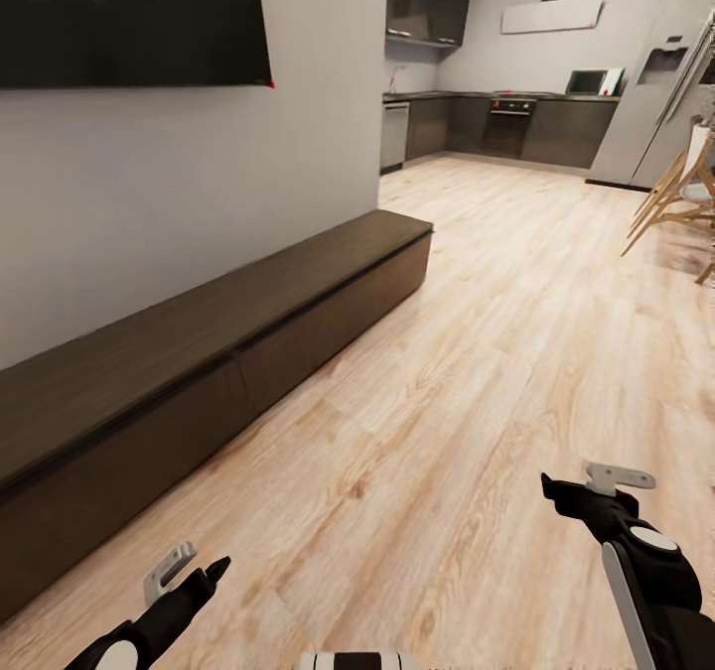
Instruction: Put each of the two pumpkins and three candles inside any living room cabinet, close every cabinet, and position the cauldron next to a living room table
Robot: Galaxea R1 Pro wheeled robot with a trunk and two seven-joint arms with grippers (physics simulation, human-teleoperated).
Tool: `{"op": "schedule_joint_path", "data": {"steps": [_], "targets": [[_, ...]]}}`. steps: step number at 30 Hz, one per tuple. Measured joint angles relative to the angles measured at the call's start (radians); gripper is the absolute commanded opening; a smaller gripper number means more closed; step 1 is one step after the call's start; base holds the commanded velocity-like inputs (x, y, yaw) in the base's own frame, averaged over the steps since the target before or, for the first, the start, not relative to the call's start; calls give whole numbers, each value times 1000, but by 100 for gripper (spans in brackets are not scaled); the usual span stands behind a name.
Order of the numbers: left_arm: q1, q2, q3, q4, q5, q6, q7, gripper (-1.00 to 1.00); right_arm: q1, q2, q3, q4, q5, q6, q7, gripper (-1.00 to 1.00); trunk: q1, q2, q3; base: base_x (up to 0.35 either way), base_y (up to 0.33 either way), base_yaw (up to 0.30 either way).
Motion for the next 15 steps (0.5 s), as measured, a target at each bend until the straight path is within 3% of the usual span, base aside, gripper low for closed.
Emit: {"op": "schedule_joint_path", "data": {"steps": [10, 15], "targets": [[0, -1, 0, -1, 0, -1, -2, 100, 0, -1, 0, 0, -4, 4, 1, 100, 5, -2, -27, 0, 0, -85], [0, -1, -1, -1, 0, -1, -2, 100, 0, -3, 0, 0, -8, 8, 3, 100, 4, -2, -19, 0, 0, -9]]}}
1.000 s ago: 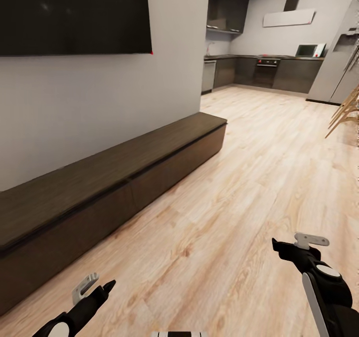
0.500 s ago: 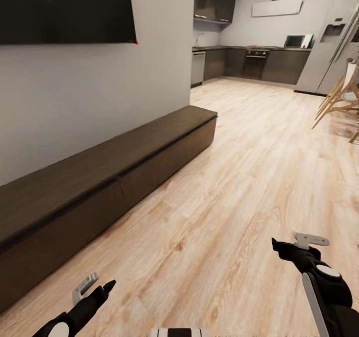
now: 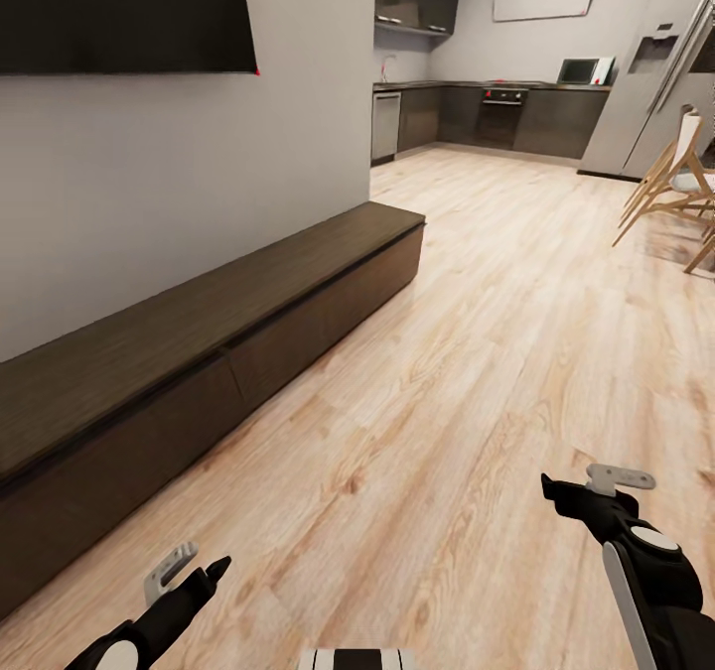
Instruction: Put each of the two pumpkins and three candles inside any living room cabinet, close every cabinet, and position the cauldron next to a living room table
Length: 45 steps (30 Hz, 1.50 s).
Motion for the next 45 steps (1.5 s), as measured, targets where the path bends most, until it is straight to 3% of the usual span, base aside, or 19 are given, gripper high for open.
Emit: {"op": "schedule_joint_path", "data": {"steps": [14, 27, 45], "targets": [[0, 1, 0, 1, -1, 0, 0, 100, 0, 0, -2, 0, -5, 4, 2, 100, -6, 3, 54, 0, 0, -20], [0, 1, 0, 1, -2, 0, 1, 100, 0, 0, -2, 0, -5, 7, 2, 100, -12, 6, 105, 0, 0, -264], [0, 1, -1, 3, -2, -2, -1, 100, 0, 1, -1, 0, -5, 6, 2, 100, -81, 132, 161, 0, 0, -299]]}}
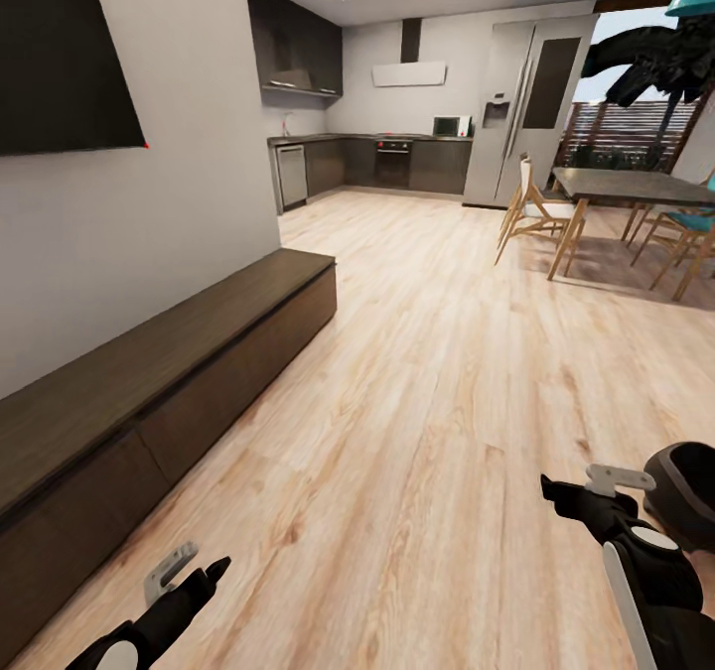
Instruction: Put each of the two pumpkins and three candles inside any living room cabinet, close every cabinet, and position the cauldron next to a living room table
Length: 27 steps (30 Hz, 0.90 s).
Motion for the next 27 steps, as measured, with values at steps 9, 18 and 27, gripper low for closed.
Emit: {"op": "schedule_joint_path", "data": {"steps": [9, 18, 27], "targets": [[0, 0, 0, 0, 1, -2, 0, 100, 0, 0, 0, 0, 0, 1, 0, 100, -8, 14, 6, 0, 0, -300], [0, 0, -1, 0, 1, -2, 0, 100, 0, 1, -1, -1, 2, -3, -2, 100, -8, 14, 7, 0, 0, -297], [0, 0, -1, 0, 1, -3, -2, 100, 1, 2, -1, -2, 3, -8, -4, 100, -8, 14, 16, 0, 0, -217]]}}
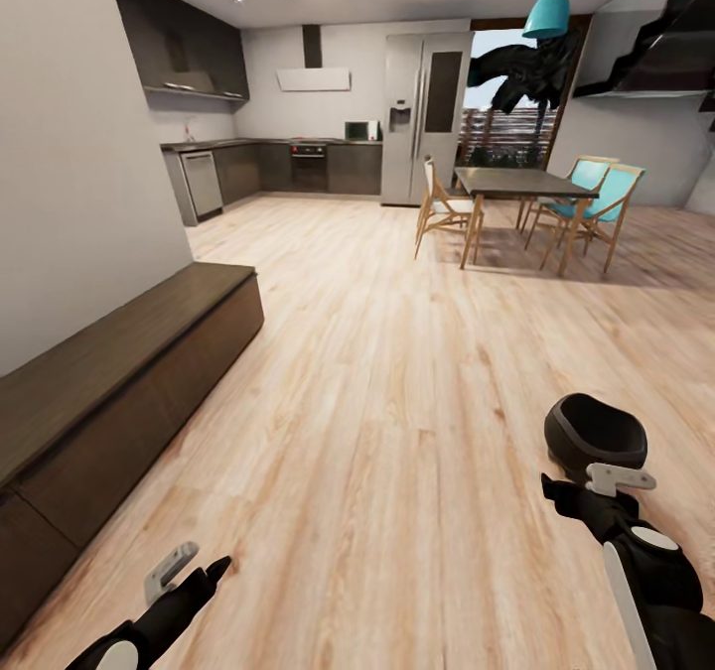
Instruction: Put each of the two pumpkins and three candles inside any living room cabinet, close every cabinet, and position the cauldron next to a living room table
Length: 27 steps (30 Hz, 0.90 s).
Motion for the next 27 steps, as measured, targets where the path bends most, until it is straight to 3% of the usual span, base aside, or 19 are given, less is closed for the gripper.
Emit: {"op": "schedule_joint_path", "data": {"steps": [27], "targets": [[0, 5, -4, -15, 3, 9, -48, 100, -1, 0, 1, 3, 2, 11, -6, 100, 0, 0, 40, 0, 0, -176]]}}
